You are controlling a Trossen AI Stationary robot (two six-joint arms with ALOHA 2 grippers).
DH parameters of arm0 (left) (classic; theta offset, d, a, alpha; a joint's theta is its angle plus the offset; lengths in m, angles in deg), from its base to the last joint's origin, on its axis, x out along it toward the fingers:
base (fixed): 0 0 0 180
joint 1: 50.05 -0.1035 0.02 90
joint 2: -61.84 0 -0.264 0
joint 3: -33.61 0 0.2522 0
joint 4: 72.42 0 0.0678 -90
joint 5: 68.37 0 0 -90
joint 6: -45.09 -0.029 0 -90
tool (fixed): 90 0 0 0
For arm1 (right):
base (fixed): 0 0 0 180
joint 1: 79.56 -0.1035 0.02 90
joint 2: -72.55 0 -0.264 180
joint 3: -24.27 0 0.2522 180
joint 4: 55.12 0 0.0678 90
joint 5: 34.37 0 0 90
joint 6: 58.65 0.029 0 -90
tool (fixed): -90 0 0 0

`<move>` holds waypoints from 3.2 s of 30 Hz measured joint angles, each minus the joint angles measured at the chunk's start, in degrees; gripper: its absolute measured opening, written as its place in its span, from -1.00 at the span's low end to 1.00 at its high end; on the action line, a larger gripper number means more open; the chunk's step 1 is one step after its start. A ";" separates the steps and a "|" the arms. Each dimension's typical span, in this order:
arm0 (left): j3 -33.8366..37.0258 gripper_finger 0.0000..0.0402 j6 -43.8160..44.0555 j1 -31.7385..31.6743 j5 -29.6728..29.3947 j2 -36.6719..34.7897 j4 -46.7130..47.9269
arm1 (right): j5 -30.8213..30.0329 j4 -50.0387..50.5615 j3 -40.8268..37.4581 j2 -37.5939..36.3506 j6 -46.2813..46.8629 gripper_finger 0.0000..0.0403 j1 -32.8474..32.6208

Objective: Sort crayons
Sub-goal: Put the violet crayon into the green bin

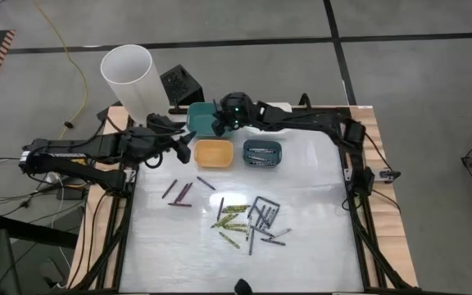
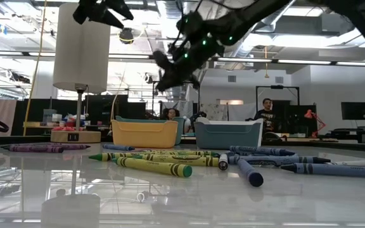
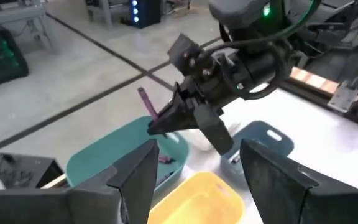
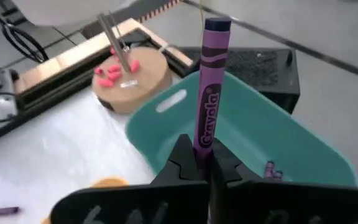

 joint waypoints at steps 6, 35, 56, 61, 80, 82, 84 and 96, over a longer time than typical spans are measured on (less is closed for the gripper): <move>0.00 0.08 0.47 -0.37 -0.85 -0.02 2.55 | 0.01 -0.47 1.15 3.81 0.38 -1.00 0.08; 0.00 0.08 2.59 -0.46 -0.63 0.00 7.04 | -5.99 8.52 1.07 5.38 4.46 -0.68 2.41; 0.04 0.08 23.78 4.33 12.04 12.73 29.44 | 1.13 10.76 1.10 -26.93 -3.32 -0.66 0.60; 0.04 0.08 26.49 9.36 17.77 19.76 30.02 | -2.51 16.41 1.10 -36.17 -3.35 -0.66 -3.10; 12.49 0.08 37.98 11.90 29.28 19.26 24.84 | -11.43 27.85 1.05 -48.19 -0.07 -0.66 -28.81; 13.68 0.08 39.57 11.32 29.87 18.08 24.96 | -12.51 28.09 1.05 -48.10 -0.06 -0.66 -30.31; 14.01 0.08 40.31 11.23 29.22 16.77 24.95 | -12.51 28.07 1.05 -47.65 -0.09 -0.66 -31.16; 16.89 -0.01 40.16 10.10 24.81 15.08 30.80 | -12.53 28.70 1.03 -43.43 -0.13 -0.66 -32.06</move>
